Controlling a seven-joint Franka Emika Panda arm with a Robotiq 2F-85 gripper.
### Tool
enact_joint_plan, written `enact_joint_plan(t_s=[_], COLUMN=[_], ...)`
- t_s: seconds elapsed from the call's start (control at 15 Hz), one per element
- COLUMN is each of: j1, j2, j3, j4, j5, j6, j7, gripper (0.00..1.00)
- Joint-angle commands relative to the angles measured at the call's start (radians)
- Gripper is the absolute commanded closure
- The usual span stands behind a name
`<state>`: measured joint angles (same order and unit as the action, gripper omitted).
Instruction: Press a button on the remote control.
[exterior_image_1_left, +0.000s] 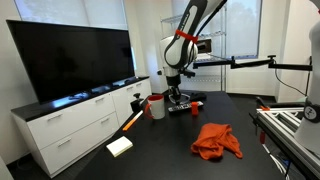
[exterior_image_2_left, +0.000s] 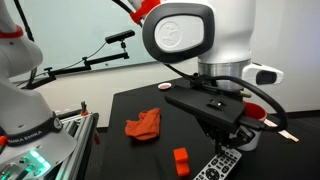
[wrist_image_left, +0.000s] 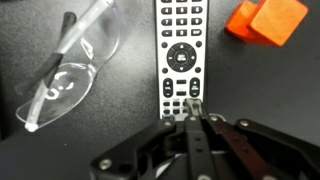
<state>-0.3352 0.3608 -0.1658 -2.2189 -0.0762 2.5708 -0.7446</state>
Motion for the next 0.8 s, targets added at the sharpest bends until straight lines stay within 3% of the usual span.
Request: enact_joint_plan(t_s=[0.0, 0.73], j1=[-0.001, -0.02], j2=[-0.03, -0.018], j3=[-0.005, 0.004], j4=[-0.006, 0.02], j5=[-0.018, 0.004], j6=[-0.028, -0.058], j7=[0.024, 0.004], gripper=[1.0, 1.0])
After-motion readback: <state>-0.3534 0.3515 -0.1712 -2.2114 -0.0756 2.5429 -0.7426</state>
